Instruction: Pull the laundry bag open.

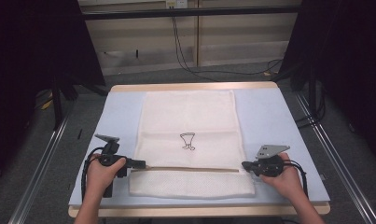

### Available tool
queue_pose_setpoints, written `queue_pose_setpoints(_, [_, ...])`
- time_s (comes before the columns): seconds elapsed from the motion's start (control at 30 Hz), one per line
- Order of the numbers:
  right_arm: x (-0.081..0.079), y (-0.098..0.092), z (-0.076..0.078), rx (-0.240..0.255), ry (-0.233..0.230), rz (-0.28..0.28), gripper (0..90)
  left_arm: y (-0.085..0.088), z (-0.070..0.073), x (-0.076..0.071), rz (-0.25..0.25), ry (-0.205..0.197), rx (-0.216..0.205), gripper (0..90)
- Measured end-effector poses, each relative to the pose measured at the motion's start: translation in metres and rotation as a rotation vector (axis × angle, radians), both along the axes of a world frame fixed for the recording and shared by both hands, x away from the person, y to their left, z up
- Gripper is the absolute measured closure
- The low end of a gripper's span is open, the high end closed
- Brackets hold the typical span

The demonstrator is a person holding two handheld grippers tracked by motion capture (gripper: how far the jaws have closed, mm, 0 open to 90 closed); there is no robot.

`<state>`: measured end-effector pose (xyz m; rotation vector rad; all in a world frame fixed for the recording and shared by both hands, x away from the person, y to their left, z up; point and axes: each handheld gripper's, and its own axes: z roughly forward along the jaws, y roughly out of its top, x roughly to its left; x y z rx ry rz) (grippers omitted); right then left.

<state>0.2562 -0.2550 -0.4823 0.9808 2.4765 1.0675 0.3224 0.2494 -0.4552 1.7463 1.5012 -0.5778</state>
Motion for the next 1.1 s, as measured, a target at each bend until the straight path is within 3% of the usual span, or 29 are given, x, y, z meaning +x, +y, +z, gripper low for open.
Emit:
queue_pose_setpoints(0.33, [0.000, 0.000, 0.000, -0.002, -0.001, -0.002, 90.0, 0.005, 0.001, 0.000, 0.004, -0.013, 0.012, 87.3])
queue_pose_setpoints(0.43, [0.000, 0.000, 0.000, 0.000, 0.000, 0.000, 90.0, 0.006, 0.001, -0.001, 0.007, -0.011, -0.012, 87.3])
queue_pose_setpoints(0.6, [0.000, 0.000, 0.000, 0.001, 0.001, 0.000, 90.0, 0.006, 0.001, 0.000, 0.008, -0.004, -0.014, 87.3])
queue_pose_setpoints(0.67, [0.000, 0.000, 0.000, 0.000, -0.001, 0.000, 90.0, 0.007, 0.001, -0.001, 0.015, -0.004, 0.004, 87.3])
queue_pose_setpoints(0.93, [0.000, 0.000, 0.000, -0.001, -0.002, 0.001, 90.0, 0.013, 0.001, -0.001, 0.013, -0.009, 0.006, 87.3])
queue_pose_setpoints(1.1, [0.000, 0.000, 0.000, -0.003, -0.001, 0.000, 90.0, 0.017, 0.001, -0.002, 0.013, -0.019, -0.016, 87.4])
